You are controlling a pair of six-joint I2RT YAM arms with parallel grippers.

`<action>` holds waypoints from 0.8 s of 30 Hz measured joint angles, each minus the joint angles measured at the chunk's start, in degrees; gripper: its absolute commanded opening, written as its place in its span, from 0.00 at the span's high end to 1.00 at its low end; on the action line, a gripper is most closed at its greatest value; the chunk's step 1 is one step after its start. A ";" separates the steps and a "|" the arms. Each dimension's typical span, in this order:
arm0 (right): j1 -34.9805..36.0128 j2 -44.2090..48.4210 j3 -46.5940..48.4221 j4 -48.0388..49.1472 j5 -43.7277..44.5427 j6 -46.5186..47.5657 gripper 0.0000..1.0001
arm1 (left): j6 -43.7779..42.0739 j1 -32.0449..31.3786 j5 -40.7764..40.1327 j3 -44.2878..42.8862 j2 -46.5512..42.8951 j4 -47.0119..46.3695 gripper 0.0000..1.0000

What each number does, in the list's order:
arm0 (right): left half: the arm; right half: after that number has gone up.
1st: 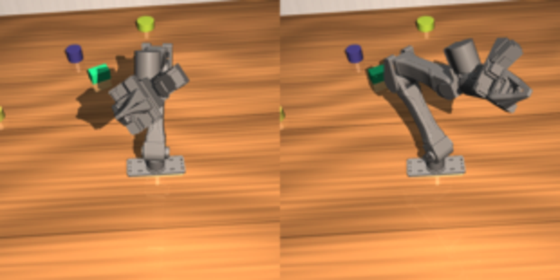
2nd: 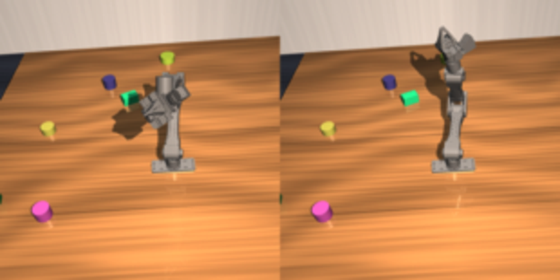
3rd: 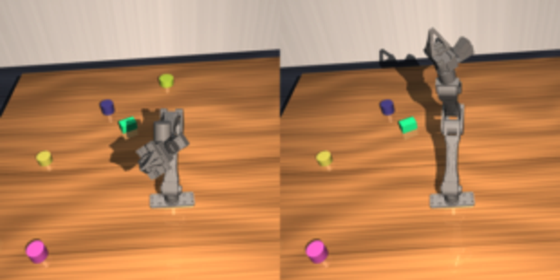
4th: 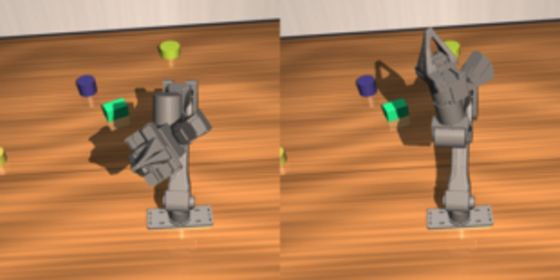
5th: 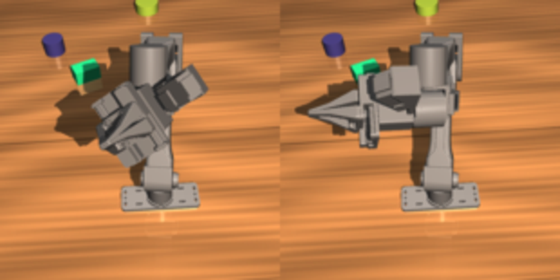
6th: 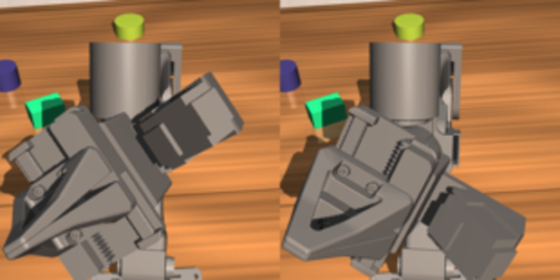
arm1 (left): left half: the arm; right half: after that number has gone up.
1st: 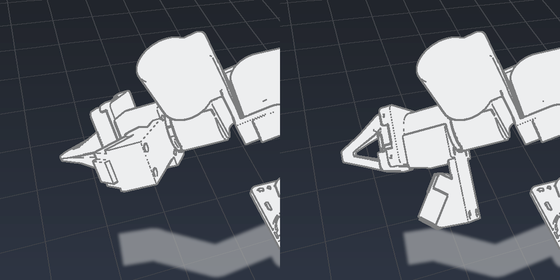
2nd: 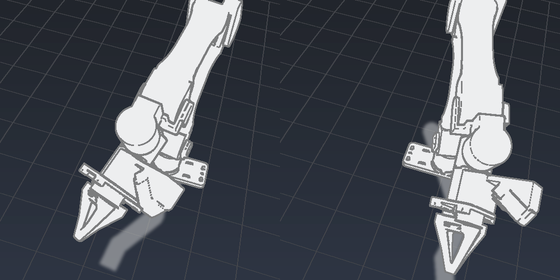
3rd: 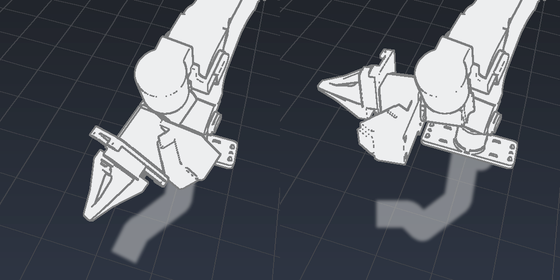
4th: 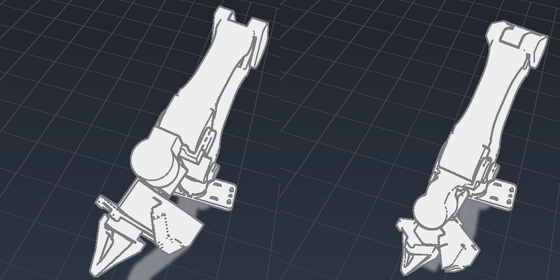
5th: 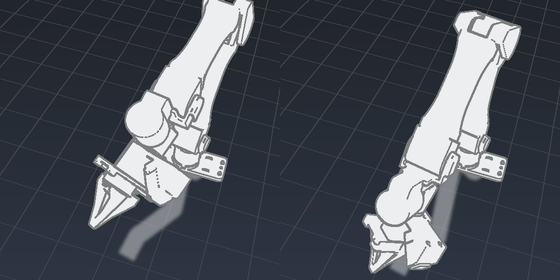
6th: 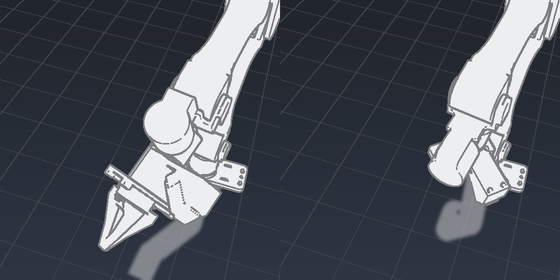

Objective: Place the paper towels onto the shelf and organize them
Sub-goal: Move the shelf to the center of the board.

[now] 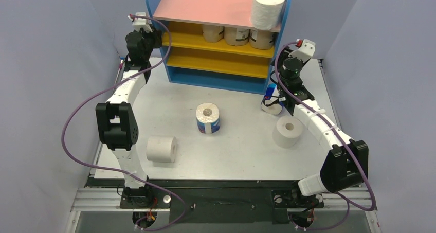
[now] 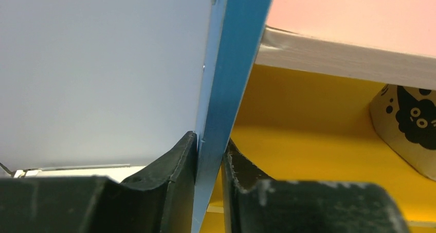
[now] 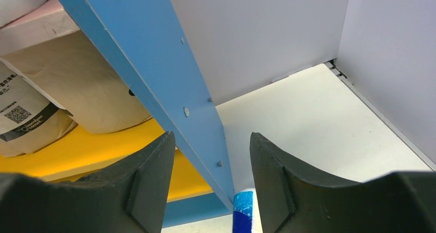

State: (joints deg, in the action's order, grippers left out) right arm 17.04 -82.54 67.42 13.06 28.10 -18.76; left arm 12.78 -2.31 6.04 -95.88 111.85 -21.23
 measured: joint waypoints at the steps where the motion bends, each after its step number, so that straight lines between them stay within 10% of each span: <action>1: -0.09 0.20 -0.09 0.07 -0.09 0.15 0.46 | -1.31 0.00 0.13 0.09 0.00 -0.11 0.99; 7: -0.96 0.50 -1.07 0.24 -1.53 0.02 0.35 | -1.40 0.00 0.26 1.57 -0.02 -2.82 1.00; 24: -4.68 0.13 -8.17 5.46 -10.69 2.12 0.44 | -0.46 -0.63 -1.44 10.47 -5.68 -7.30 1.00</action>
State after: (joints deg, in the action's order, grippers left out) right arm 12.36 -82.41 59.24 18.52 17.41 -16.64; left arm 12.32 -2.94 4.60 -85.41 106.17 -28.53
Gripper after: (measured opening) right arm 0.574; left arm 0.179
